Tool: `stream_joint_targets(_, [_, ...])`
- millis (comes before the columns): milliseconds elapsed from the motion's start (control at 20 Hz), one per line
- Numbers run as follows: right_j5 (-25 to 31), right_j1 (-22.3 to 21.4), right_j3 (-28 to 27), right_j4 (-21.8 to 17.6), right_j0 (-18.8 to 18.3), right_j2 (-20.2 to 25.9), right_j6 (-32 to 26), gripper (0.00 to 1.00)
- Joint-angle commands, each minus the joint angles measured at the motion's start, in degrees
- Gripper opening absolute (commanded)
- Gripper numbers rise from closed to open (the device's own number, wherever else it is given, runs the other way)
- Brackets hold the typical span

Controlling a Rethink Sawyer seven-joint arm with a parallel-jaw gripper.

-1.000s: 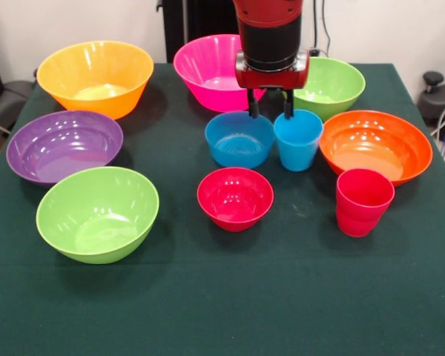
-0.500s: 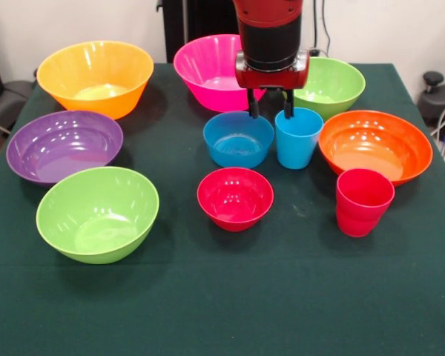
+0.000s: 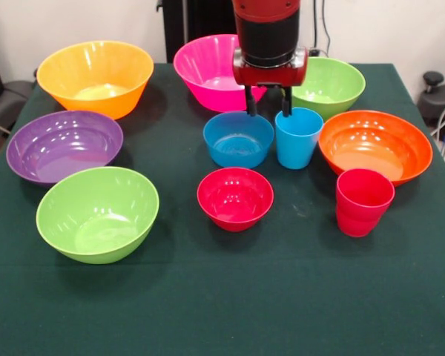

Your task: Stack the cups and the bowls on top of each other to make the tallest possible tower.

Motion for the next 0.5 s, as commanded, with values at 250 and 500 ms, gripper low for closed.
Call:
stream_joint_targets(250, [6.4, -1.9, 0.3, 0.1, -5.9, 6.6, -3.9, 1.00])
stream_joint_targets(500, [8.3, 0.1, -2.9, -1.1, -7.3, 7.6, -5.4, 1.00])
